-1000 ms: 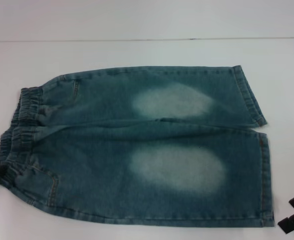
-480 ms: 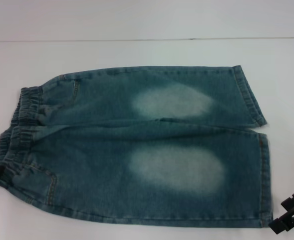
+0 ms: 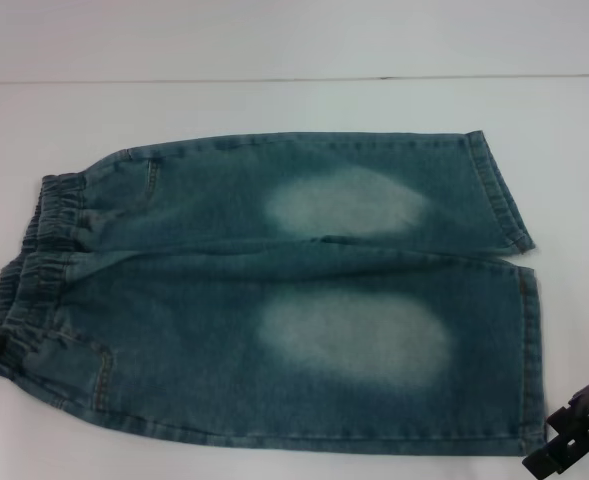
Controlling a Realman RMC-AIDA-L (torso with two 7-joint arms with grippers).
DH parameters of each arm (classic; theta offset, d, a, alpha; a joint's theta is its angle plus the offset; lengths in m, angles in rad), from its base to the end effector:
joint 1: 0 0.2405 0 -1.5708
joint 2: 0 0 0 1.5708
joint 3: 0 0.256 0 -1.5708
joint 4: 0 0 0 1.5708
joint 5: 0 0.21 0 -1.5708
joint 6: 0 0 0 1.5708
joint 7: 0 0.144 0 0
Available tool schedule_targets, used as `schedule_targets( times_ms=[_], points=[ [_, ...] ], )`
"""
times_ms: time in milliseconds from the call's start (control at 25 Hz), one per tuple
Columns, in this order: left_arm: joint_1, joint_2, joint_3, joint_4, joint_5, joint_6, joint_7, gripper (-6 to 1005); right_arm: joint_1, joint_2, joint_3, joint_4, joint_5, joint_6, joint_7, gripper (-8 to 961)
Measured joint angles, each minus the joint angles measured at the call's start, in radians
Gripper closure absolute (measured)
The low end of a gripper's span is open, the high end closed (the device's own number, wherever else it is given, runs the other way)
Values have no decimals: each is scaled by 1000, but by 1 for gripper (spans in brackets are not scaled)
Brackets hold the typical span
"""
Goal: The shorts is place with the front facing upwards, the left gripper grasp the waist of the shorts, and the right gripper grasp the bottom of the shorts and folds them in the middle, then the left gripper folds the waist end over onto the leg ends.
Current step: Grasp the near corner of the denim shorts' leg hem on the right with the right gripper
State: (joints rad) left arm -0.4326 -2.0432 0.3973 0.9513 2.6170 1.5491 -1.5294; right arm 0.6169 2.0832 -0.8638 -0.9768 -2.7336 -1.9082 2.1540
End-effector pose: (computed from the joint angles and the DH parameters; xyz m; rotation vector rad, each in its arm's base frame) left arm -0.3717 0.2880 0.0798 -2.5146 -0.9427 0.0693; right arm 0.2718 0.2960 0.0207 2.6932 -1.3486 0.5183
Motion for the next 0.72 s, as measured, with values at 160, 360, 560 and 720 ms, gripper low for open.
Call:
schedule_targets(
  times_ms=[160, 360, 560, 720],
  points=[
    [0, 0, 0, 1, 1, 0, 0, 949, 2, 1, -26, 15, 1, 22, 16, 10],
    [0, 0, 7, 1, 2, -2, 0, 948, 4, 2, -29, 21, 8, 32, 18, 11],
    [0, -1, 9, -2, 2, -12, 9, 948, 14, 3, -21, 57, 12, 46, 11, 12],
    [1, -3, 9, -3, 1, -24, 15, 948, 17, 3, -25, 77, 49, 54, 1, 13]
  ],
)
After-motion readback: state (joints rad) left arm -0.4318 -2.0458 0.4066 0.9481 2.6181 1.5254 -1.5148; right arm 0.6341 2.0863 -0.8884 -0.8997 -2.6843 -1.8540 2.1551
